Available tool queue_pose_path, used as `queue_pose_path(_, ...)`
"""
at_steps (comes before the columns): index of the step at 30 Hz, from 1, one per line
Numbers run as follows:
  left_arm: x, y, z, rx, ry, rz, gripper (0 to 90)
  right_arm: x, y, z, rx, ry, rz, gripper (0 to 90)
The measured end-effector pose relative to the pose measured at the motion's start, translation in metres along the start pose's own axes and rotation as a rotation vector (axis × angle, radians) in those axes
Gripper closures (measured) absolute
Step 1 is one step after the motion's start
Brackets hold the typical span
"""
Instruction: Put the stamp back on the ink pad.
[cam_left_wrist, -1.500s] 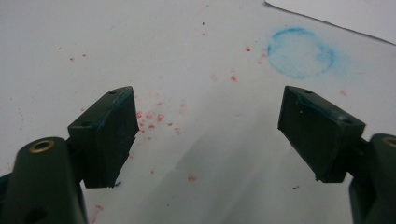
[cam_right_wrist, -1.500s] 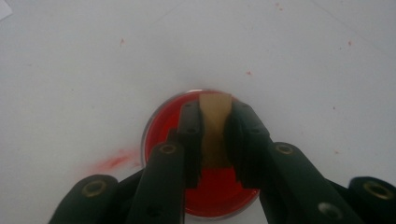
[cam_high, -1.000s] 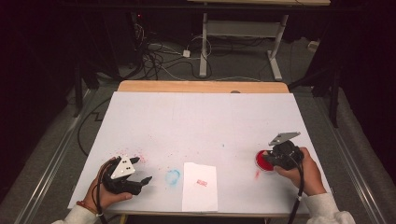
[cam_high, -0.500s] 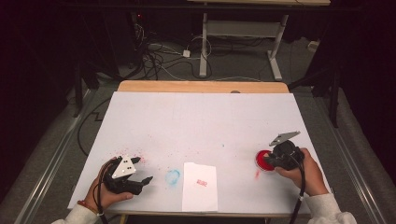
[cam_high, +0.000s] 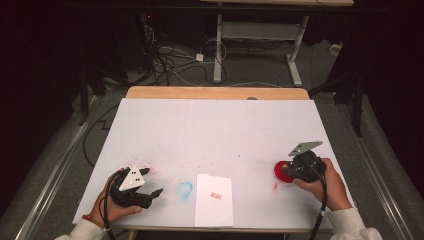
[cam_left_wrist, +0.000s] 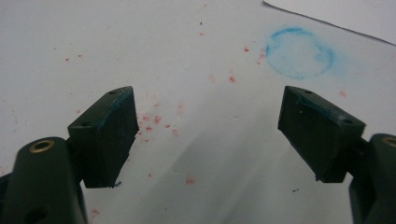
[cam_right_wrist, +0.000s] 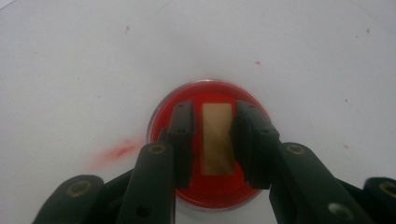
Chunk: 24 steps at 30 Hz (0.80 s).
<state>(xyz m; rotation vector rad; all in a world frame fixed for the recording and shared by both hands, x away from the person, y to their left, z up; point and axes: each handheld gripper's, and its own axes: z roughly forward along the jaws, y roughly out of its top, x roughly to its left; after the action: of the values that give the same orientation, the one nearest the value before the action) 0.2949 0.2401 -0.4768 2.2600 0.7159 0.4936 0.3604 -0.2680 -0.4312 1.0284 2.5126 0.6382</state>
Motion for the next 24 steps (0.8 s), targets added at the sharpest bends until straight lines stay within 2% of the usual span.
queue_pose_path(3, 0.000, 0.000, 0.000, 0.000, 0.000, 0.000, 19.3, 0.002, 0.002, -0.005, -0.040, -0.012, -0.004, 64.6)
queue_pose_path(9, 0.000, 0.000, 0.000, 0.002, 0.000, 0.001, 19.3, 0.006, 0.006, -0.016, -0.145, -0.020, -0.010, 62.1)
queue_pose_path(11, 0.000, 0.000, 0.000, 0.002, 0.001, 0.001, 19.3, 0.008, 0.008, -0.020, -0.180, -0.037, -0.013, 61.3)
queue_pose_path(19, 0.000, 0.000, -0.001, -0.003, 0.006, -0.002, 19.3, 0.017, 0.013, -0.027, -0.273, -0.043, -0.029, 57.4)
queue_pose_path(21, 0.001, 0.000, -0.002, -0.005, 0.009, -0.001, 19.3, 0.019, 0.013, -0.029, -0.300, -0.054, -0.044, 54.6)
queue_pose_path(24, 0.001, 0.000, -0.002, -0.008, 0.009, -0.002, 19.3, 0.020, 0.014, -0.031, -0.330, -0.061, -0.034, 47.9)
